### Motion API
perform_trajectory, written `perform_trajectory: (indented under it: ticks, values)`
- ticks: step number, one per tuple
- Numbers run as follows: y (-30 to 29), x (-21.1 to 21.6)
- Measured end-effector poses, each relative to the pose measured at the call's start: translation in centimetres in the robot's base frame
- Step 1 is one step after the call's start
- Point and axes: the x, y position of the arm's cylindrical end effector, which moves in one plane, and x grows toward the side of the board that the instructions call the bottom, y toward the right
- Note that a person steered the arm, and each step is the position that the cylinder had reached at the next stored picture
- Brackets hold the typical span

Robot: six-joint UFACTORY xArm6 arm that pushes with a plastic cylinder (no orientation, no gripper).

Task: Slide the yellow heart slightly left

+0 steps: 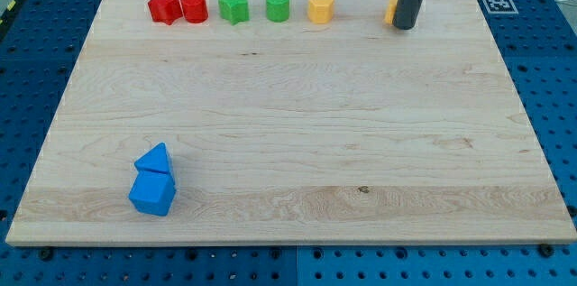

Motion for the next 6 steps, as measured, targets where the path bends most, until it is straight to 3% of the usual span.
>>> perform_trajectory:
  ticks: [1,2,3,6]
  values:
    - [5.8,-0.2]
    - [7.1,-2.6]
    - [4.7,-4.0]
    - [-0.8,-2.8]
